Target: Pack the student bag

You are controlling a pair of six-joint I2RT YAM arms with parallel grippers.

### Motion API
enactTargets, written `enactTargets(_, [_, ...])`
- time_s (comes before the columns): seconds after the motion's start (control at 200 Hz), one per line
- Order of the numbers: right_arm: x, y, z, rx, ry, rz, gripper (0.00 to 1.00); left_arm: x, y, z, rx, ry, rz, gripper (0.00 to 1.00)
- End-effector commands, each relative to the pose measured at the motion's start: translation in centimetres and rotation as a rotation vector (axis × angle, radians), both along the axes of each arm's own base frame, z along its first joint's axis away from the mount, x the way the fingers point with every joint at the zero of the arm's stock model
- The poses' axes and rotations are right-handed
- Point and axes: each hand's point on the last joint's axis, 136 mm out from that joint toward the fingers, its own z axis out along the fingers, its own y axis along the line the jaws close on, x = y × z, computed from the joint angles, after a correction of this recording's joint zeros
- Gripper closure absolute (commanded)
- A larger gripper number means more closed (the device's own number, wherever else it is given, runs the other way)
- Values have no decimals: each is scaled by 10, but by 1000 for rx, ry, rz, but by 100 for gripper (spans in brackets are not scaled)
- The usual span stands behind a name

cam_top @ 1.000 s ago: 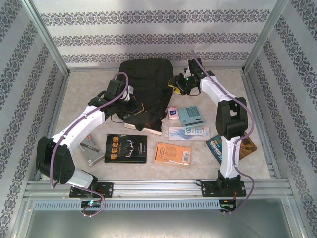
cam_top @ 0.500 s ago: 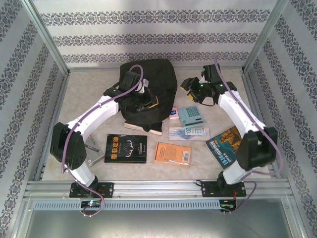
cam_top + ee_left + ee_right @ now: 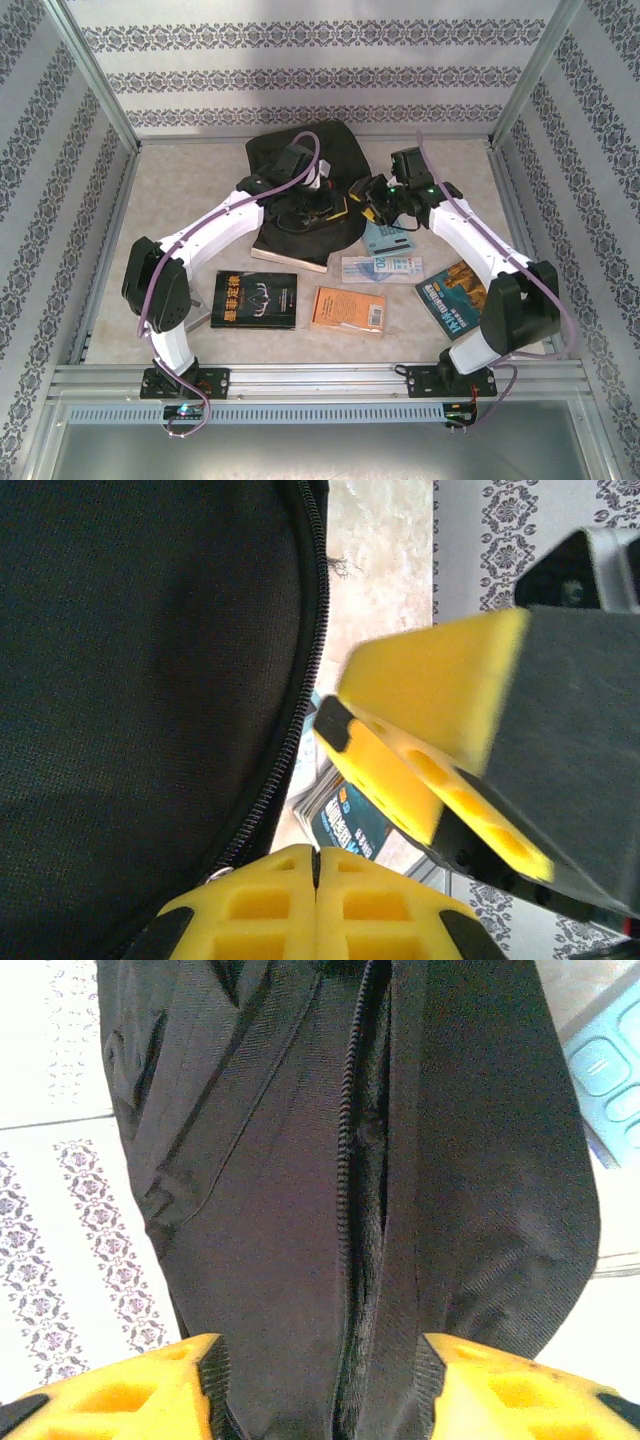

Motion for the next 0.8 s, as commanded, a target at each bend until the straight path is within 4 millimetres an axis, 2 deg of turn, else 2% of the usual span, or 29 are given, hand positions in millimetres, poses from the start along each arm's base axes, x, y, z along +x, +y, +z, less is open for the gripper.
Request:
enactTargets(0.0, [5, 15, -6, 22, -3, 19, 50, 1, -9, 29, -63, -58, -16, 100])
enactTargets(0.13, [3, 18, -25, -4, 28, 28, 55, -1, -7, 28, -53, -60, -17, 100])
enactTargets(0.22, [1, 16, -35, -18, 45, 26, 65, -2, -6, 28, -49, -63, -19, 100])
enactTargets(0.395, [0, 5, -39, -70, 35, 19, 100, -1, 4, 20, -4, -66, -8, 100])
enactTargets(0.62, [3, -24, -36, -171, 2, 38, 100, -1, 34, 9, 69, -73, 29, 100])
enactTargets(0.794, [7, -46, -39, -199, 0, 21, 100, -7, 57, 0, 117, -78, 47, 100])
